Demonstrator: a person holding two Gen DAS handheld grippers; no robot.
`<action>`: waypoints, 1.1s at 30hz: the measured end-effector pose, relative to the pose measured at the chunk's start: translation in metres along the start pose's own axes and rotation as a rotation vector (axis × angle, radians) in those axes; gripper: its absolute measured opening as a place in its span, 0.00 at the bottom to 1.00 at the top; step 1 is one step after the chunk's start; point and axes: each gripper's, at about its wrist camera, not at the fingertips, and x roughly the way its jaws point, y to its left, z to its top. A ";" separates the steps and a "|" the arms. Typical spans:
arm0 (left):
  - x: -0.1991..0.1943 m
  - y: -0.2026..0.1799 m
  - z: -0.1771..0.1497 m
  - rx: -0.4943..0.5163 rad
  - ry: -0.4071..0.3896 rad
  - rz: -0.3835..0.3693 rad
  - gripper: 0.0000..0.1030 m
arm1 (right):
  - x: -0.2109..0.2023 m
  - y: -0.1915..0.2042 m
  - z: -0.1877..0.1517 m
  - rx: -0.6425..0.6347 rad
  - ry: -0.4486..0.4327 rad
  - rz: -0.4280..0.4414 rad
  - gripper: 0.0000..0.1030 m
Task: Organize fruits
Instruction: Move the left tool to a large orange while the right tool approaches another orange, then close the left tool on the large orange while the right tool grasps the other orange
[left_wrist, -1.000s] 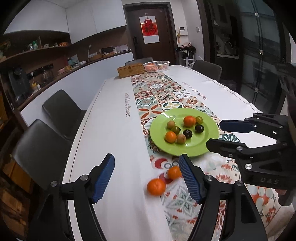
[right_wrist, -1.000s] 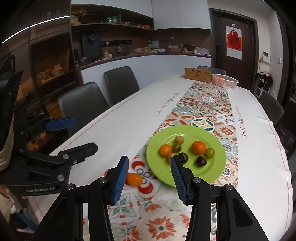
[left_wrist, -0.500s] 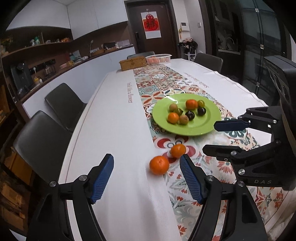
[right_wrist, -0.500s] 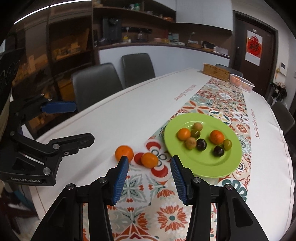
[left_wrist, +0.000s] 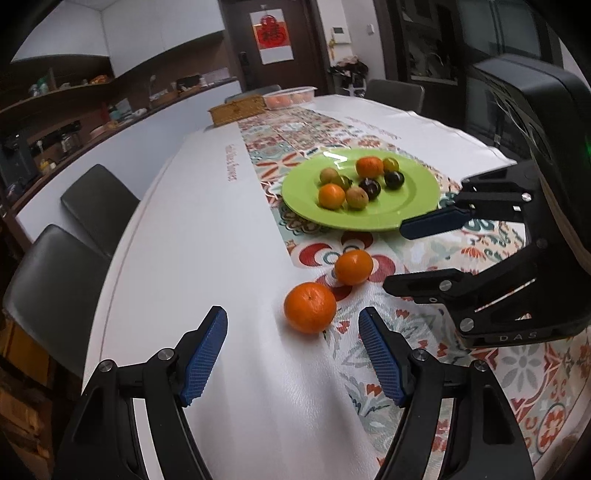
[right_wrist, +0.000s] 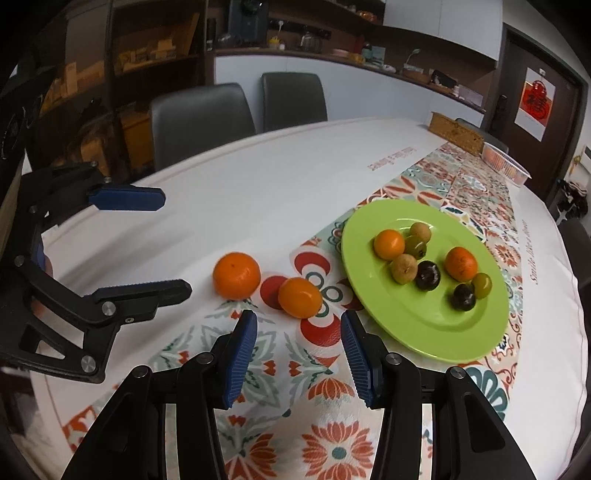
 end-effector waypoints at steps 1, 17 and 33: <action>0.004 -0.001 0.000 0.008 0.005 -0.002 0.71 | 0.003 0.000 0.000 -0.006 0.005 0.000 0.47; 0.036 0.011 -0.002 0.023 0.046 -0.090 0.63 | 0.040 0.003 0.008 -0.049 0.064 -0.006 0.47; 0.052 0.011 0.002 -0.026 0.073 -0.157 0.40 | 0.054 -0.001 0.012 -0.018 0.085 0.006 0.39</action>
